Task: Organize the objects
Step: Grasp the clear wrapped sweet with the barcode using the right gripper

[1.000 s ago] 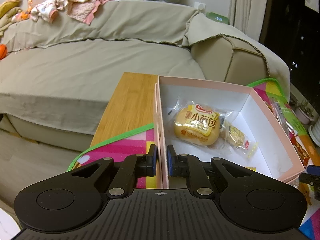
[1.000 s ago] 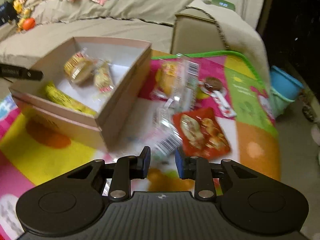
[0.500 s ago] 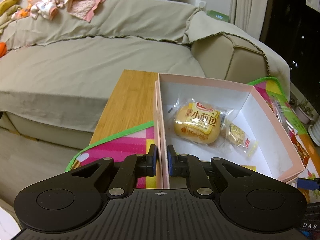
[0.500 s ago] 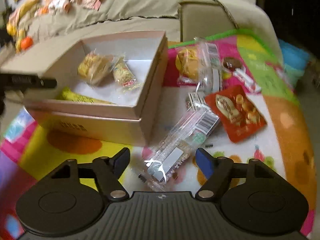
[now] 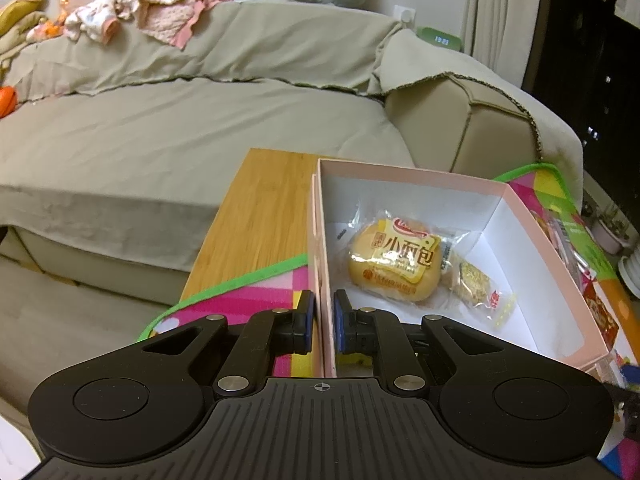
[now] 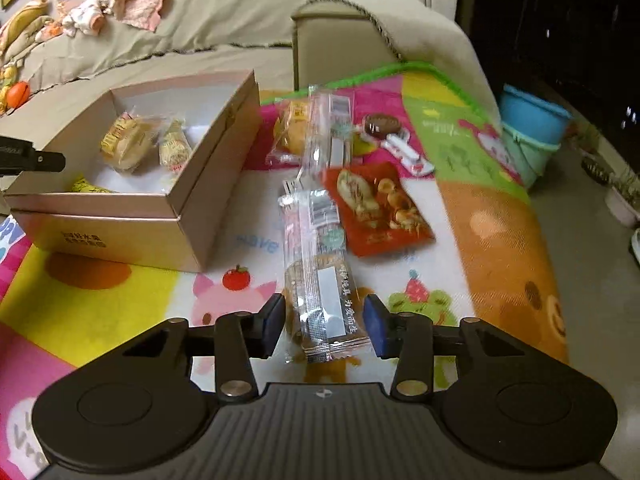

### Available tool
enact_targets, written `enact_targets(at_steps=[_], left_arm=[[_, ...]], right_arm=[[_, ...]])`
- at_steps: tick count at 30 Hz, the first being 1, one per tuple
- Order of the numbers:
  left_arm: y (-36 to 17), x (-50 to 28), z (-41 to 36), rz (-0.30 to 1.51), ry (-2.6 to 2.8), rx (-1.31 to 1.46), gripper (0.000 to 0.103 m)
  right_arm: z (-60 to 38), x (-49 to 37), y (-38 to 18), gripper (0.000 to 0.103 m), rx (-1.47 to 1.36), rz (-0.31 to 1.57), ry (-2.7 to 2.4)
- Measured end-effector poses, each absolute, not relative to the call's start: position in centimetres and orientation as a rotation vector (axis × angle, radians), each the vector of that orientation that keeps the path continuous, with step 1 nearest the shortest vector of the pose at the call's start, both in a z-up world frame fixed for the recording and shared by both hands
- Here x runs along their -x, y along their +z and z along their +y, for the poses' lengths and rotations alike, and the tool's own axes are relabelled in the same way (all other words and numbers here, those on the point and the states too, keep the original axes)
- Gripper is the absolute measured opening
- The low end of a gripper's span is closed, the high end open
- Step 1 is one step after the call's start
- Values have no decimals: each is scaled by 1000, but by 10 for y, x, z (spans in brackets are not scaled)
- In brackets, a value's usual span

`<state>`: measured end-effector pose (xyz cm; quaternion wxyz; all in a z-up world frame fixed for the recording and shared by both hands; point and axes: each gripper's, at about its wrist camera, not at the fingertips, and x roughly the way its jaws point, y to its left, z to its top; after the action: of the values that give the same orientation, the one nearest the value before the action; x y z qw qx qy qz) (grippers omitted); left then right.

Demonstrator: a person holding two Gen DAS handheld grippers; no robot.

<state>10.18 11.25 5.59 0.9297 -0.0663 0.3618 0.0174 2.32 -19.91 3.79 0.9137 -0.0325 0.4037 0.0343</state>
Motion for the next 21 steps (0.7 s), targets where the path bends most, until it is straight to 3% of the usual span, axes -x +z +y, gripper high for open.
enact_targets(at_steps=[4, 6, 11, 13, 14, 21], left_arm=[[57, -99, 111, 740, 40, 130, 13], [56, -99, 111, 741, 40, 126, 12], [52, -100, 111, 763, 41, 123, 12], [49, -102, 110, 771, 47, 118, 12], [48, -102, 109, 774, 50, 115, 12], [48, -102, 113, 770, 40, 142, 12]], right_arm=[[-190, -24, 43, 48, 148, 745, 96], [-183, -33, 40, 56, 177, 746, 106], [-183, -44, 30, 57, 158, 785, 109], [-189, -40, 31, 47, 116, 800, 123], [-193, -37, 31, 36, 91, 809, 136], [-201, -9, 57, 36, 54, 799, 186]])
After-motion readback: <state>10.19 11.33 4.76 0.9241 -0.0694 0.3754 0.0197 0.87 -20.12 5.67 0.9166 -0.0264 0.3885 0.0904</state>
